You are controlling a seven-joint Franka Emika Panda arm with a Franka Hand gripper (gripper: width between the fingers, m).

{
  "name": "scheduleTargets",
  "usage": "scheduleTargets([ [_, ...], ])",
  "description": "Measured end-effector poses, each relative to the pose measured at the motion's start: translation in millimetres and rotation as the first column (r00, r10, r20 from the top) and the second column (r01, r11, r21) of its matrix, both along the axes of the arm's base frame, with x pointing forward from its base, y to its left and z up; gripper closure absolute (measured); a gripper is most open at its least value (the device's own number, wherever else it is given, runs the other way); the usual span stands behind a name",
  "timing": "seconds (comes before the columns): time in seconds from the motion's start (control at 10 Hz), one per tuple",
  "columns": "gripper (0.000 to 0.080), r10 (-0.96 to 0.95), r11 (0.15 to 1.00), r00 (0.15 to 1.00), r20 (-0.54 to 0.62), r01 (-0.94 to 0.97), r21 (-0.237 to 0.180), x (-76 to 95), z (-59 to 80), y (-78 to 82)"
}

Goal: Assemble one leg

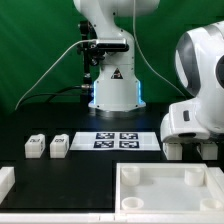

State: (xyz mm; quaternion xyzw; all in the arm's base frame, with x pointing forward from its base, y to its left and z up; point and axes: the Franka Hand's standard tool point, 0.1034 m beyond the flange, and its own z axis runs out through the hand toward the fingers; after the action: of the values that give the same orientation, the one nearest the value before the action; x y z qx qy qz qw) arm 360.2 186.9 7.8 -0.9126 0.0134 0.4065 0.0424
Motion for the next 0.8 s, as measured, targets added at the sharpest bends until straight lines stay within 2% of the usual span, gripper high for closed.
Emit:
scheduleTargets([
  [0.7, 0.0507, 0.000, 1.000, 1.000, 0.000, 0.000, 0.000, 0.3, 0.1, -0.1],
  [0.8, 0.0507, 0.008, 1.000, 1.000, 0.008, -0.008, 0.011, 5.3, 2.5, -2.5],
])
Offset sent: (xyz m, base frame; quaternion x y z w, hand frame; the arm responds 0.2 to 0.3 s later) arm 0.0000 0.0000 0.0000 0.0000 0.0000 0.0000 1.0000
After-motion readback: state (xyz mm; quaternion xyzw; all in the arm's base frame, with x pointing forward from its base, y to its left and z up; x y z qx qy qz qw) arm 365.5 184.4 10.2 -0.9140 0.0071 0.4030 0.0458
